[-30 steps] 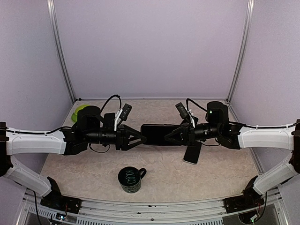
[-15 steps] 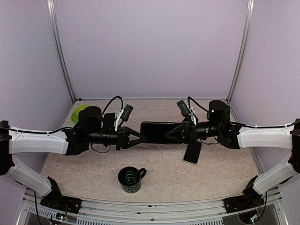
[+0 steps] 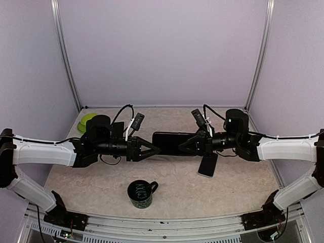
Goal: Put the phone into the phone case
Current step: Press the phone at the top corners of the phone case.
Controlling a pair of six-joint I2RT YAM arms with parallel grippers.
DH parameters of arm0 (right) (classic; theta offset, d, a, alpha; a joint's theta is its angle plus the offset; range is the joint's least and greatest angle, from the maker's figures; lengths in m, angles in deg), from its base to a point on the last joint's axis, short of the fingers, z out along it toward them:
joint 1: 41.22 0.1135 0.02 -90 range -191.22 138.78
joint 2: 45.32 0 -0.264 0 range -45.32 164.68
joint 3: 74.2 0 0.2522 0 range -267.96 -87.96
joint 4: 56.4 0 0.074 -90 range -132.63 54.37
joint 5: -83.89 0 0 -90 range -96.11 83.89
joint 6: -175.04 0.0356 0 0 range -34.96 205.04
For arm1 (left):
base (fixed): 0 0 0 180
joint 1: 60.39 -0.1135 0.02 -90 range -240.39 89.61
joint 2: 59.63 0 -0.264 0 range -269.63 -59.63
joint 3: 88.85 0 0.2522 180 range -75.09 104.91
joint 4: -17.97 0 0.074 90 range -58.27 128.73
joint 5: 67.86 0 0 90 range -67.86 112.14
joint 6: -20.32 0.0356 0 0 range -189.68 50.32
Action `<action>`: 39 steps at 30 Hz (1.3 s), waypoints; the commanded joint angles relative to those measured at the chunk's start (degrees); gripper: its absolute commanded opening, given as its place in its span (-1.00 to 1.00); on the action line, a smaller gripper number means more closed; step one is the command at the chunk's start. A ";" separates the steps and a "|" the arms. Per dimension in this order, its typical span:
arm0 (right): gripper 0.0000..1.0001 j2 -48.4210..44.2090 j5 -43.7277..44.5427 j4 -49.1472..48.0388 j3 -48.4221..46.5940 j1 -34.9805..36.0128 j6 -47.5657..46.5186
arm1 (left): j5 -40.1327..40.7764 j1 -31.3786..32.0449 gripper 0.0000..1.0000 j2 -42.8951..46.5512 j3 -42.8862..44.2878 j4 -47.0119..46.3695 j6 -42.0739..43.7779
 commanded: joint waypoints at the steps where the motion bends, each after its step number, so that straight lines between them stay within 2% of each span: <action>1: -1.00 -0.53 -2.27 -4.02 -0.29 -0.35 0.47 | -0.28 -1.28 -0.02 0.83 -0.24 -0.51 0.36; 4: -1.00 0.04 -5.00 -4.36 -0.39 -0.37 1.27 | 0.08 -2.33 0.10 2.03 -0.36 0.30 1.15; 13: -1.00 2.73 -7.40 -5.50 -0.52 -0.38 4.21 | 1.85 -2.82 0.07 2.26 1.94 3.33 4.27; 17: -1.00 3.60 -7.17 -4.27 -0.43 -0.39 3.55 | 1.35 -2.82 -0.17 1.40 3.25 3.03 4.23; 19: -1.00 4.00 -7.17 -3.63 -0.39 -0.35 3.16 | 1.12 -2.82 -0.36 1.05 3.74 3.23 4.38; 23: -1.00 4.25 -7.22 -3.22 -0.12 -0.47 2.67 | 1.39 -2.82 -0.88 1.06 3.82 3.47 4.50; 25: -1.00 4.27 -6.57 -3.27 0.21 -0.86 2.88 | 1.73 -2.88 -1.00 1.33 3.47 3.51 4.29; 37: -1.00 7.26 -11.15 -12.13 3.19 -3.69 9.37 | -2.81 -6.68 -1.00 2.98 -1.05 -3.95 -4.36; 39: -1.00 7.49 -11.24 -12.75 3.38 -3.68 9.81 | -3.59 -6.94 -0.90 2.37 -1.27 -5.13 -5.77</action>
